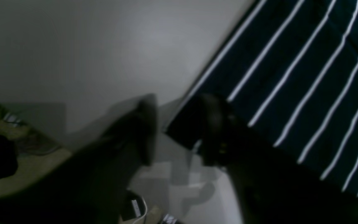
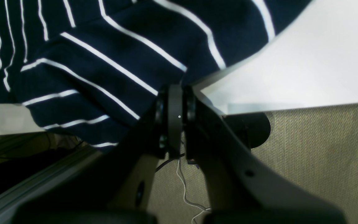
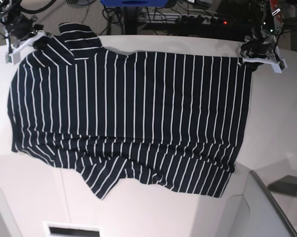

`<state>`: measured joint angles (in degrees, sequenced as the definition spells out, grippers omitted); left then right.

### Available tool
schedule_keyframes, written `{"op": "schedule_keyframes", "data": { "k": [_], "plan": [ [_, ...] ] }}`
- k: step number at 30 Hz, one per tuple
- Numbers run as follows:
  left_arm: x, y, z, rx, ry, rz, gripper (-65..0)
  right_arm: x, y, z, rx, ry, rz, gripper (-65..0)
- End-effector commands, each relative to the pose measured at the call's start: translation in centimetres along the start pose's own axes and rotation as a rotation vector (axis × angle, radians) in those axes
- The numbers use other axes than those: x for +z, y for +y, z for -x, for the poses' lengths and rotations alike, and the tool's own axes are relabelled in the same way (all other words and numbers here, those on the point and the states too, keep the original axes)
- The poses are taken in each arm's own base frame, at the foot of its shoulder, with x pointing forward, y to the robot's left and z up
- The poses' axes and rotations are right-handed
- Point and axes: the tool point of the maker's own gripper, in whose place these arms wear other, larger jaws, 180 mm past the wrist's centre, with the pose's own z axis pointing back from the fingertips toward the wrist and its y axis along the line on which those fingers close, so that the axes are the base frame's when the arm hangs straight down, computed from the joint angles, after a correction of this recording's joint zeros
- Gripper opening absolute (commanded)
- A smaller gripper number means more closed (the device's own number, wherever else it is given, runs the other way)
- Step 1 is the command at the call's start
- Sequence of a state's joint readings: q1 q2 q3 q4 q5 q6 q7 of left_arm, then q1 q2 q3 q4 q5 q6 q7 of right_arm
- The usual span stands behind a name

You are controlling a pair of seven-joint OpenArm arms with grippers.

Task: Layout the t-shirt on the table in an organized manner, then fold the t-shirt properly
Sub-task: 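Pull both held corners away from the shirt body to stretch it taut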

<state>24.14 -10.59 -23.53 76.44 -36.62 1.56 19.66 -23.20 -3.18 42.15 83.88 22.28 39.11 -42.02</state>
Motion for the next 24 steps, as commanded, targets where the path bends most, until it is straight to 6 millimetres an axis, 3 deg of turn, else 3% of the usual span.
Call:
{"op": "schedule_keyframes", "data": {
  "k": [1, 4, 9, 20, 24],
  "plan": [
    [0.1, -0.1, 1.9, 0.012, 0.077, 0.006, -53.2, 0.3, -0.1, -0.8, 0.014, -0.029, -0.003, -64.2],
    [0.1, 0.1, 2.0, 0.016, 0.080, 0.001, -65.0, 0.3, -0.1, -0.8, 0.015, -0.028, -0.004, -64.2],
    [0.7, -0.1, 1.3, 0.006, 0.061, 0.014, -65.0, 0.7, -0.1, -1.3, 0.031, -0.041, 0.004, -64.2],
    [6.0, -2.8, -2.2, -0.099, -0.056, 0.107, -65.0, 4.8, -0.2, -2.5, 0.170, 0.010, 0.089, -64.2],
    [7.8, -1.6, -4.8, -0.099, -0.130, 0.077, -65.0, 6.6, -0.2, -2.4, 0.216, 0.019, 0.123, -64.2]
  ]
}}
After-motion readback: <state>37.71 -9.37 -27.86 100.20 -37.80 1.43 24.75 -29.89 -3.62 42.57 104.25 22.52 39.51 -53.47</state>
